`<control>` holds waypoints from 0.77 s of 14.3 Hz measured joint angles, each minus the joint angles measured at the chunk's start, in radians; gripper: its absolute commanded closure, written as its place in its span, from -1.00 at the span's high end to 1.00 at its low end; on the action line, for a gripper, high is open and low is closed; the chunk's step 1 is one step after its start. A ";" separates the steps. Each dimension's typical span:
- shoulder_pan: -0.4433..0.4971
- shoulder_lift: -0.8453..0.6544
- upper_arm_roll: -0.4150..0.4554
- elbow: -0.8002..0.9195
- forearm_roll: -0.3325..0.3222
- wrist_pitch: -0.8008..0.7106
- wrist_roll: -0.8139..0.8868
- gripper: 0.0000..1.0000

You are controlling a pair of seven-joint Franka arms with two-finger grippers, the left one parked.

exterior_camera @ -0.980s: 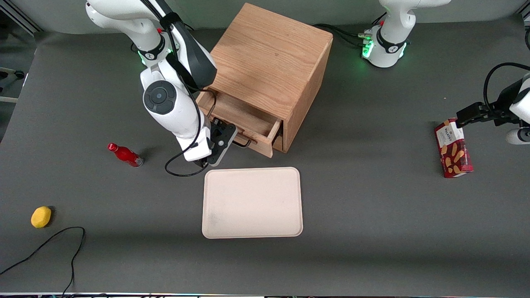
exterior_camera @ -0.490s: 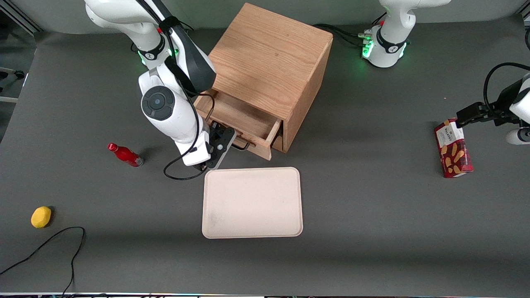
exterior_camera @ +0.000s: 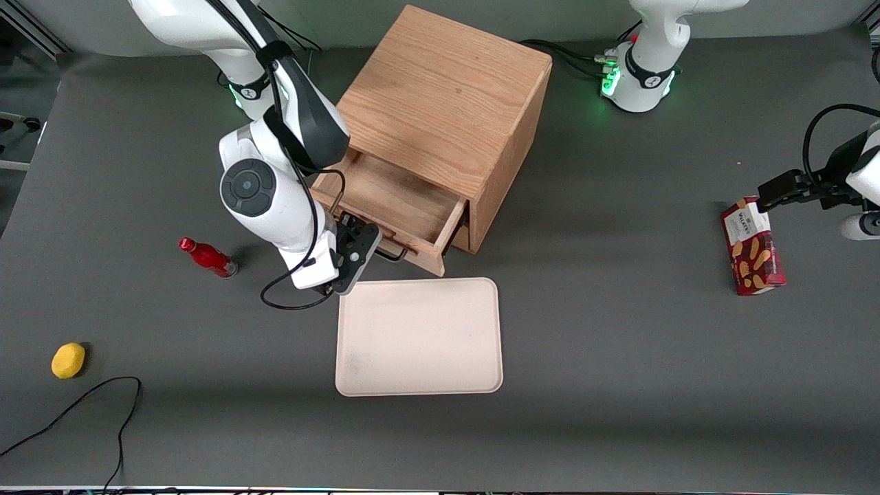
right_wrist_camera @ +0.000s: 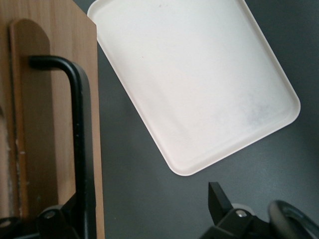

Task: Open upper drawer
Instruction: 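Pull the upper drawer outward from the cabinet with the right gripper, then keep pulling the drawer further open with the right gripper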

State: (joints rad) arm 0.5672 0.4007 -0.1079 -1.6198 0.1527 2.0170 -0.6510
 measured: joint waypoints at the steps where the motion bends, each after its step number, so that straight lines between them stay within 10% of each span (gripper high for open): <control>1: 0.000 0.002 -0.001 0.001 0.000 0.000 -0.002 1.00; 11: -0.026 0.046 -0.008 0.066 0.000 -0.018 -0.021 1.00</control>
State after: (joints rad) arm 0.5409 0.4468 -0.1163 -1.5543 0.1529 1.9995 -0.6719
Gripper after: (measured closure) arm 0.000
